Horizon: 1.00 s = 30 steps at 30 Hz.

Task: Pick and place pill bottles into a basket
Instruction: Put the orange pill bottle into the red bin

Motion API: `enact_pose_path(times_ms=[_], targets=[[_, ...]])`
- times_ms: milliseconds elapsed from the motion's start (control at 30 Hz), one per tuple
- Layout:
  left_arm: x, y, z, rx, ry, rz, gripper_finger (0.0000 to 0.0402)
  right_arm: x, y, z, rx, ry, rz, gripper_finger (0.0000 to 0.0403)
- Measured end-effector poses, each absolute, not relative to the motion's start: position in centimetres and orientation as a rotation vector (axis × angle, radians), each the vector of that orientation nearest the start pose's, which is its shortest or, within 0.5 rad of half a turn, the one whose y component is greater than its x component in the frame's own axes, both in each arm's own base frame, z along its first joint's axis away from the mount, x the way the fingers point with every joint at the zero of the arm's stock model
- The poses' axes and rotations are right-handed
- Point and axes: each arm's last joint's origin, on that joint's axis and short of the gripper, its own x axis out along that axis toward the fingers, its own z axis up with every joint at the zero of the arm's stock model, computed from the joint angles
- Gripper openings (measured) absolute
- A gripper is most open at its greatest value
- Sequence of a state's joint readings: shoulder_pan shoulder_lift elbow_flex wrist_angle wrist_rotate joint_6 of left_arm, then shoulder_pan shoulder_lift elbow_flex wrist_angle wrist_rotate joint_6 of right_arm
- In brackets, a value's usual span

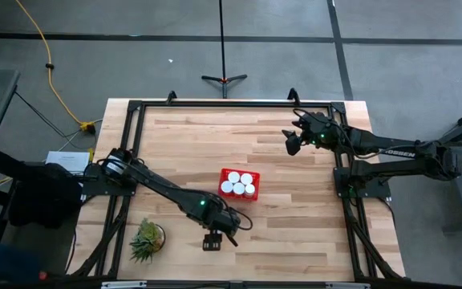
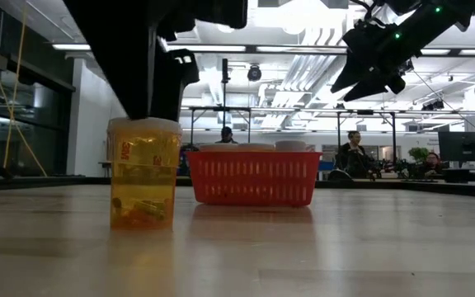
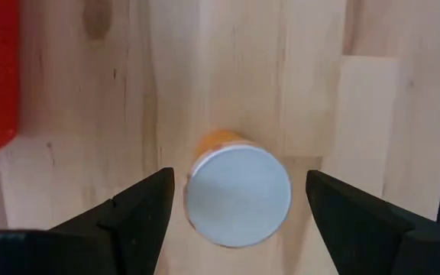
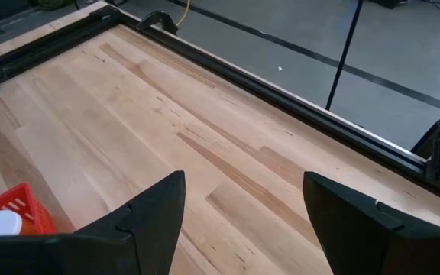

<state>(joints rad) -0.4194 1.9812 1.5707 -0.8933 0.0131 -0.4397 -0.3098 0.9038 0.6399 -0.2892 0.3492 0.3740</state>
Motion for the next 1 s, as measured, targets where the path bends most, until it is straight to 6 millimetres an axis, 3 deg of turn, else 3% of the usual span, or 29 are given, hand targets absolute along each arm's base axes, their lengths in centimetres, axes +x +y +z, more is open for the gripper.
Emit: enact_pose_path(times_ms=[1000], targets=[[37.0, -16.6, 18.5, 0.039, 1.384, -0.186, 0.0330, 17.7, -6.7, 25.4, 0.336, 0.449, -0.748, 0.0256]])
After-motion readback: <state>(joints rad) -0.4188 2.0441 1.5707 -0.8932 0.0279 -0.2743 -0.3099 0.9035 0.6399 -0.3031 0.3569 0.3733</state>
